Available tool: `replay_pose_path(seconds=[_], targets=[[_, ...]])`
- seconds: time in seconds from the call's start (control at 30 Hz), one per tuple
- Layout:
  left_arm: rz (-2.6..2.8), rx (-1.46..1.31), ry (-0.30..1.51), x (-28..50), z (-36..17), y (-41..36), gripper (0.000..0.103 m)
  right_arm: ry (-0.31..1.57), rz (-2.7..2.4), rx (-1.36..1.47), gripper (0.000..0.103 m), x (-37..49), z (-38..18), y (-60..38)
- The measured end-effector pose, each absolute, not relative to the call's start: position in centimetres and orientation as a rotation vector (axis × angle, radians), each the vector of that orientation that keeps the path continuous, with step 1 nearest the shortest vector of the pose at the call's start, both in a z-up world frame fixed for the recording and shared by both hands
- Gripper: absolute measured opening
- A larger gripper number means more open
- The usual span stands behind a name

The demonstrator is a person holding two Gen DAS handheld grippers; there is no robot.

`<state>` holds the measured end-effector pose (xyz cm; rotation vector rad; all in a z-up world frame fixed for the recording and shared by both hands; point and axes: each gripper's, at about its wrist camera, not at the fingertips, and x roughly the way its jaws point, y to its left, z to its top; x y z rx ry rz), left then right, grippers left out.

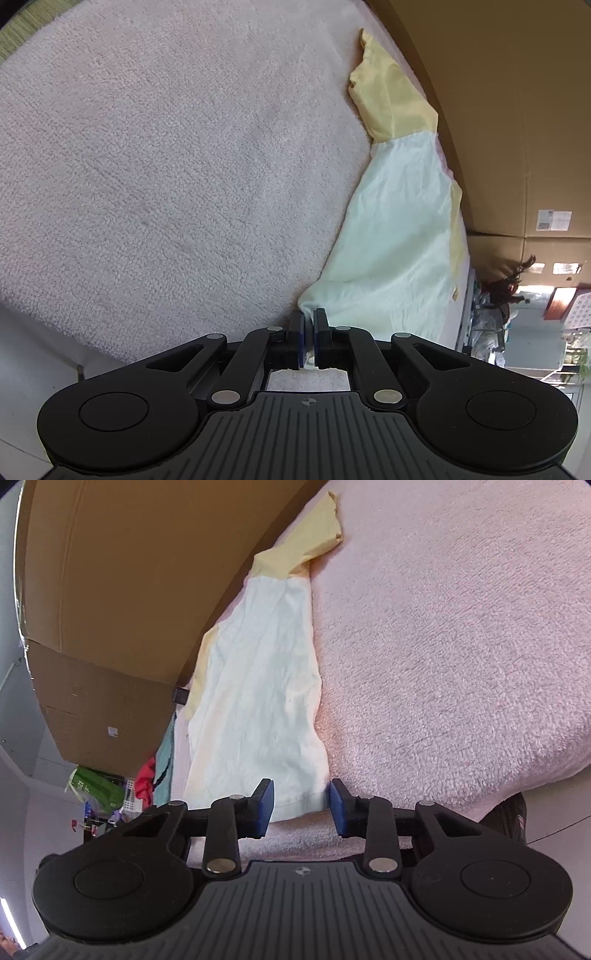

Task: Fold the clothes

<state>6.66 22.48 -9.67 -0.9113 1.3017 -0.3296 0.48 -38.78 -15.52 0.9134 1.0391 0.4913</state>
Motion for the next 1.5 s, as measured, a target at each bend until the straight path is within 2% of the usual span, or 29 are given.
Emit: replay_pose_path(seconds=[0.03,0.1,0.2,0.5,0.6,0.8,1.1,1.13,1.27,1.3,1.43,1.5], targets=[[-0.332,-0.907,1.302,6.7,-9.6,22.4,0.005,1.036,0.506,0.929,0.017,0.5,-15.3,-38.7],[-0.335,-0.897,1.299,6.7,-9.3,22.3,0.005,1.03,0.534,0.96,0.006,0.7,-14.8,-38.7],[-0.353,-0.891,1.288,6.7,-8.3,22.1,0.005,1.02,0.577,1.006,0.005,0.9,-14.1,-38.5],[-0.434,-0.865,1.254,6.1,-4.4,21.2,0.005,0.963,0.679,1.234,0.005,1.0,-12.5,-40.3],[-0.435,-0.88,1.281,6.1,-5.6,20.8,0.005,0.934,0.599,1.295,0.005,1.0,-14.0,-42.3],[-0.335,-0.93,1.379,5.9,-10.6,21.6,0.005,1.036,0.369,1.299,0.004,1.0,-19.5,-45.1],[-0.29,-0.886,1.293,5.9,-8.5,22.7,0.004,1.034,0.49,1.223,0.005,0.1,-18.4,-42.4],[-0.286,-0.889,1.288,6.0,-8.5,22.8,0.02,1.038,0.515,1.248,0.005,0.1,-18.5,-42.2],[-0.318,-0.883,1.276,5.8,-8.1,22.0,0.023,1.013,0.458,1.35,0.008,-0.3,-19.0,-42.5],[-0.328,-0.873,1.272,5.6,-8.0,21.6,0.023,1.002,0.379,1.267,0.019,-0.3,-18.5,-42.9],[-0.349,-0.82,1.247,4.6,-7.4,20.7,0.025,0.944,0.266,0.985,0.026,-0.8,-15.7,-42.9],[-0.37,-0.798,1.21,3.9,-6.8,20.4,0.036,0.882,0.242,0.793,0.026,-1.4,-13.5,-41.3]])
